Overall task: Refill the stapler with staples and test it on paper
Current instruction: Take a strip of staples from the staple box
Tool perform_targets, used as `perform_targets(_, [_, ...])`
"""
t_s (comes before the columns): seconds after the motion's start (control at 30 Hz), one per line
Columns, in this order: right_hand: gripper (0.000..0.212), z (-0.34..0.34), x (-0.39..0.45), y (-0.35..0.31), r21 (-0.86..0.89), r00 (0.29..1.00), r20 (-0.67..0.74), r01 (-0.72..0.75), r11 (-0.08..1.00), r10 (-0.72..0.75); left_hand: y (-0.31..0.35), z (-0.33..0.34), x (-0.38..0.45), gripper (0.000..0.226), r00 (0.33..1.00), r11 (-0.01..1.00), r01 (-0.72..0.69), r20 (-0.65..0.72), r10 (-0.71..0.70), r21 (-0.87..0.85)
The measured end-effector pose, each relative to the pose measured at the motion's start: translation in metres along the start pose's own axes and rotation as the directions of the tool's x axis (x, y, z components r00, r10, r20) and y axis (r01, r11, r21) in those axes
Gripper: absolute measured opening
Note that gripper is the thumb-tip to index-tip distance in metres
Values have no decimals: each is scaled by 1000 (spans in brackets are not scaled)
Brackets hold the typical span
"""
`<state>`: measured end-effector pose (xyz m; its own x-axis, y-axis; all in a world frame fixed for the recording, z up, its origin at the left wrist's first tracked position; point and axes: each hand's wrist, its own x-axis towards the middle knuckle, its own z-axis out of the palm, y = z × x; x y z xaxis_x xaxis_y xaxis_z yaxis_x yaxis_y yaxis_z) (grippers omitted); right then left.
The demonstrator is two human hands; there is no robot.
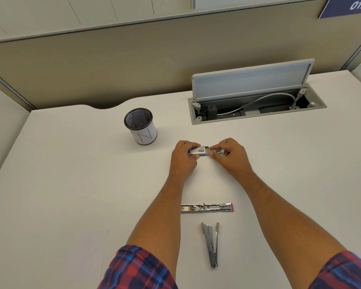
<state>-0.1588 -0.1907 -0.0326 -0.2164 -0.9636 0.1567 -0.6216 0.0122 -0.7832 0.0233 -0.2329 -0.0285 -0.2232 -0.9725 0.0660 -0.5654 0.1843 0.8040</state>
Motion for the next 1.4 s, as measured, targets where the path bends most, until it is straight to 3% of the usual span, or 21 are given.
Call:
perform_targets(0.43, [23,1,0,-1,100,1000,5,-23,995,23,-2,-3,1,39,1000,1000,1,-3,-1,-23])
perform_targets(0.77, [22,7,2,-3,-63,1000,-9,20,998,-21,-4,-1,2,38,1000,1000,5,-8,-6,-15])
perform_targets(0.97, [20,5,0,-2,-165,988,10,152,975,-152,-5,-1,3,35,1000,1000,2,-3,-2,-6])
perform_targets(1.13, [18,6,-1,-5,-90,980,6,200,976,-200,-5,-1,4,31,1000,1000,-5,-1,5,2])
perform_targets(1.4, [16,7,3,-12,45,995,18,96,994,-97,-7,-2,5,33,1000,1000,-21,1,21,-1])
